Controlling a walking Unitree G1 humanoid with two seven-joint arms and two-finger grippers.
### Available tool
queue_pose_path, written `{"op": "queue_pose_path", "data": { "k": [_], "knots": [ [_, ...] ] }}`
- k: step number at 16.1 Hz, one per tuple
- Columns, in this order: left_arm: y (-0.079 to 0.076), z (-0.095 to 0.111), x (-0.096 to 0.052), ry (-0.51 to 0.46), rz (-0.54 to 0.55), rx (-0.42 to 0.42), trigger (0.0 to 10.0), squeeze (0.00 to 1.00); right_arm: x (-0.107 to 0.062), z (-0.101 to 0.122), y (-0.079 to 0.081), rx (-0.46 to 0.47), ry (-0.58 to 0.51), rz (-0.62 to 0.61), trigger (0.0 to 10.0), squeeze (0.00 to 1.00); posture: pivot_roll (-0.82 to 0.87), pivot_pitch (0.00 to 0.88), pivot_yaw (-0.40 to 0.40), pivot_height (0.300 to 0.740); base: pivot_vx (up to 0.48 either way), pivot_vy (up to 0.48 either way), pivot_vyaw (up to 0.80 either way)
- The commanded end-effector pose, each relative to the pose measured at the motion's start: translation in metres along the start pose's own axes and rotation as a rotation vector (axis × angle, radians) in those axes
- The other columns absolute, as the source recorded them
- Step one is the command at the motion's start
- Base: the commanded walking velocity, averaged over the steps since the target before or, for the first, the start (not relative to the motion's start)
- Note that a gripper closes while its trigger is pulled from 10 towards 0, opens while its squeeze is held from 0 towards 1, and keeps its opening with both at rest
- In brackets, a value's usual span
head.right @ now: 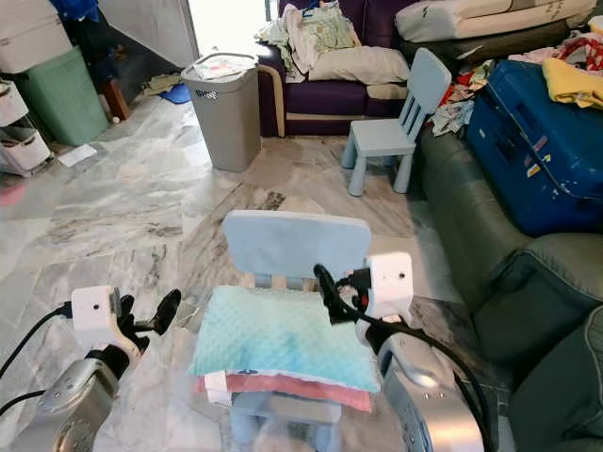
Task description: Move the pillow to the sofa
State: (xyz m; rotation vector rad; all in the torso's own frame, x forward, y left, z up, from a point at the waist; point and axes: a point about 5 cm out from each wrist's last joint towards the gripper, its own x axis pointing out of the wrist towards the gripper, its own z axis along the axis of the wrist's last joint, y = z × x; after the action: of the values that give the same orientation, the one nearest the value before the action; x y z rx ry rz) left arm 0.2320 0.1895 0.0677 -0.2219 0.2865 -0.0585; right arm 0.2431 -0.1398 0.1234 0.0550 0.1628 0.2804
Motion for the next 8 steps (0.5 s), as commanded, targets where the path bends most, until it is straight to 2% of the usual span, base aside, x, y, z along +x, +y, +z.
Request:
{"op": "queue_pose_path", "data": {
  "k": [1,2,5,8],
  "knots": [
    [-0.002,0.002,-0.006,0.005,-0.017,0.024,10.0,0.00,-0.005,0.002,0.002,-0.011,0.001,0.008,10.0,0.00,-0.05,0.022,0.017,0.740,0.000,0.000,0.00],
    [-0.003,-0.002,-0.014,0.027,-0.022,0.029,10.0,0.00,-0.010,-0.002,0.001,-0.009,0.034,0.010,10.0,0.00,-0.05,0.046,0.013,0.740,0.000,0.000,0.00],
    [-0.003,-0.007,-0.022,0.058,-0.027,0.033,10.0,0.00,-0.015,-0.009,0.000,0.000,0.080,0.008,10.0,0.00,-0.05,0.074,0.010,0.740,0.000,0.000,0.00],
    [-0.004,-0.013,-0.041,0.097,-0.030,0.036,10.0,0.00,-0.033,-0.018,0.005,0.012,0.136,0.016,10.0,0.00,-0.04,0.152,0.000,0.740,0.000,0.000,0.00]
  ]
}}
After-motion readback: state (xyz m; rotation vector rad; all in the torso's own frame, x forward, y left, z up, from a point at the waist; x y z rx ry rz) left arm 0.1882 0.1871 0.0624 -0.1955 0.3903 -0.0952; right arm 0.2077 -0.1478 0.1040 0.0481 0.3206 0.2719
